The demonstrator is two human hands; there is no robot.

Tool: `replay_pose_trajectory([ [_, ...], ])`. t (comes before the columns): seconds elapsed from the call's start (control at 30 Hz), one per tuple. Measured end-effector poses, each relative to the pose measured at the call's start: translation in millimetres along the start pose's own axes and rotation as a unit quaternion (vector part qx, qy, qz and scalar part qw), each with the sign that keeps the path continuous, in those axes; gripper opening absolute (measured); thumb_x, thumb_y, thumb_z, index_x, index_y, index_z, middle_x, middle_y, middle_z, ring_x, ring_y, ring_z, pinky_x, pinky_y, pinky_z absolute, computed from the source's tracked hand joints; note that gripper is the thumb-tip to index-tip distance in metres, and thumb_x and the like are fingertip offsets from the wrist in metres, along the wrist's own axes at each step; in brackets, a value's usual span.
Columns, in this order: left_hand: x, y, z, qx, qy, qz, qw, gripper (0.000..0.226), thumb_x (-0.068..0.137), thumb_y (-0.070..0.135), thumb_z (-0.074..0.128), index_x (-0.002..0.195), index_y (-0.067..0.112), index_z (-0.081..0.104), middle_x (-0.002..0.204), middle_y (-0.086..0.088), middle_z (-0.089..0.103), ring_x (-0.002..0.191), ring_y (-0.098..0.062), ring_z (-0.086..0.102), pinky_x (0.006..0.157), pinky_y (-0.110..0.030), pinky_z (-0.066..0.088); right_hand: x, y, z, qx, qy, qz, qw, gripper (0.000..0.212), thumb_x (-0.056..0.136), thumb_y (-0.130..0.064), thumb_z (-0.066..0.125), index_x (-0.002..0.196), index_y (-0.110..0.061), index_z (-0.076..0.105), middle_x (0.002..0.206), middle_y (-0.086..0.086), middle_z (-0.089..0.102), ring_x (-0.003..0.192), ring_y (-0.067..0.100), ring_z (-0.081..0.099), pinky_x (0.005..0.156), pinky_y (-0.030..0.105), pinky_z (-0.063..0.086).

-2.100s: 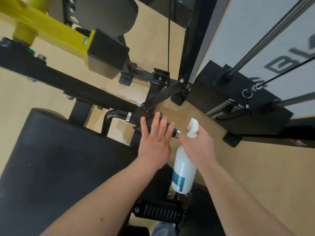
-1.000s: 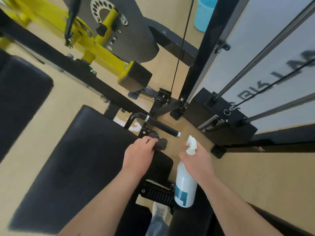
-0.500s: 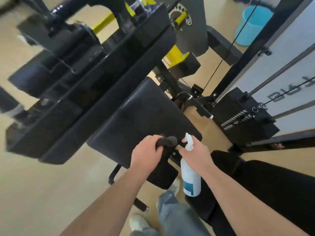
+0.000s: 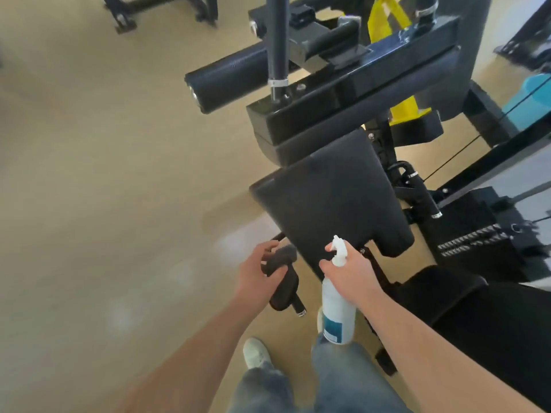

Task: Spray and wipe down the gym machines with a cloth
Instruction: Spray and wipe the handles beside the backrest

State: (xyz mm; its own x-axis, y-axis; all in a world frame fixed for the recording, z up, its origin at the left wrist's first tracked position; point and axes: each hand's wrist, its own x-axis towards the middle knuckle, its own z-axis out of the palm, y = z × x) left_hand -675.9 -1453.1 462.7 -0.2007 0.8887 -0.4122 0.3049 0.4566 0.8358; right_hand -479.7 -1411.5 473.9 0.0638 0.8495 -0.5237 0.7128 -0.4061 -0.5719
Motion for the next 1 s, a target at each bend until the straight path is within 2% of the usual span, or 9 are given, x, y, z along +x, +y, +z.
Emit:
replay_pose_trajectory([
  [0.1,-18.9,-20.5,-10.3,-0.027,0.019,0.002,0.999,0.054,0.09,0.012,0.074,0.122,0.049,0.051,0.111,0.02,0.062,0.088,-0.01,0.067,0.069,-0.014,0.055,-9.2,5.0,17.4,-0.013,-0.032,-0.021,0.999,0.023,0.097,-0.04,0.064,0.114,-0.035,0.049,0.098,-0.01,0.059,0.083,0.012,0.059,0.07,0.018,0.044],
  [0.17,-25.3,-32.7,-9.1,-0.025,0.035,0.005,0.999,0.055,0.091,0.012,0.072,0.118,0.055,0.049,0.118,0.02,0.058,0.097,-0.011,0.065,0.08,-0.02,0.057,-9.3,9.8,25.9,-0.025,-0.056,-0.03,0.998,0.021,0.099,-0.04,0.062,0.115,-0.034,0.051,0.095,-0.012,0.059,0.083,0.012,0.06,0.068,0.016,0.043],
  [0.27,-35.1,-51.7,2.3,-0.009,0.073,0.01,0.997,0.056,0.096,0.007,0.062,0.118,0.057,0.048,0.124,0.026,0.054,0.116,0.004,0.054,0.097,-0.013,0.044,3.9,19.7,40.5,-0.056,-0.093,-0.054,0.993,0.022,0.099,-0.04,0.06,0.119,-0.034,0.053,0.1,-0.01,0.063,0.084,0.013,0.062,0.069,0.017,0.045],
  [0.37,-43.8,-66.1,26.0,-0.028,0.093,-0.023,0.995,0.054,0.098,-0.002,0.05,0.111,0.05,0.056,0.126,0.026,0.056,0.119,0.004,0.053,0.092,-0.001,0.04,21.6,32.1,50.9,-0.082,-0.139,-0.082,0.984,0.027,0.097,-0.039,0.06,0.123,-0.037,0.051,0.102,-0.01,0.062,0.086,0.014,0.062,0.072,0.022,0.049],
  [0.47,-47.4,-84.0,51.4,-0.085,0.123,-0.09,0.985,0.049,0.097,-0.003,0.047,0.102,0.043,0.062,0.111,0.031,0.065,0.108,0.009,0.059,0.086,-0.004,0.044,34.8,48.2,58.7,-0.097,-0.179,-0.102,0.974,0.034,0.096,-0.04,0.061,0.128,-0.037,0.051,0.106,-0.011,0.061,0.089,0.013,0.061,0.081,0.029,0.053],
  [0.63,-44.8,-111.9,85.5,-0.151,0.149,-0.158,0.964,0.027,0.088,0.012,0.077,0.102,0.033,0.067,0.099,0.019,0.072,0.094,0.0,0.067,0.075,-0.009,0.051,53.5,78.8,72.1,-0.134,-0.221,-0.12,0.959,0.044,0.098,-0.042,0.06,0.139,-0.038,0.046,0.115,-0.009,0.061,0.098,0.015,0.061,0.087,0.031,0.052],
  [0.77,-37.1,-138.1,100.3,-0.182,0.139,-0.192,0.954,0.043,0.078,0.016,0.088,0.108,0.032,0.063,0.105,0.01,0.069,0.096,-0.007,0.067,0.069,-0.011,0.052,65.5,103.0,90.6,-0.164,-0.225,-0.116,0.954,0.044,0.098,-0.043,0.06,0.139,-0.039,0.046,0.113,-0.007,0.063,0.091,0.014,0.062,0.086,0.033,0.056],
  [0.87,-26.4,-163.6,107.7,-0.206,0.129,-0.213,0.946,0.052,0.079,0.009,0.086,0.116,0.033,0.061,0.111,0.005,0.07,0.101,-0.012,0.068,0.076,-0.017,0.055,75.4,115.8,106.2,-0.172,-0.229,-0.107,0.952,0.046,0.098,-0.044,0.061,0.141,-0.039,0.045,0.11,-0.007,0.062,0.089,0.013,0.061,0.083,0.031,0.054],
  [1.0,-14.3,-193.9,115.7,-0.21,0.117,-0.226,0.944,0.061,0.081,0.004,0.08,0.128,0.036,0.057,0.118,0.004,0.067,0.106,-0.013,0.066,0.082,-0.022,0.056,85.4,122.6,126.2,-0.196,-0.261,-0.111,0.939,0.05,0.098,-0.044,0.061,0.144,-0.039,0.042,0.115,-0.01,0.059,0.099,0.016,0.06,0.092,0.035,0.054],
])
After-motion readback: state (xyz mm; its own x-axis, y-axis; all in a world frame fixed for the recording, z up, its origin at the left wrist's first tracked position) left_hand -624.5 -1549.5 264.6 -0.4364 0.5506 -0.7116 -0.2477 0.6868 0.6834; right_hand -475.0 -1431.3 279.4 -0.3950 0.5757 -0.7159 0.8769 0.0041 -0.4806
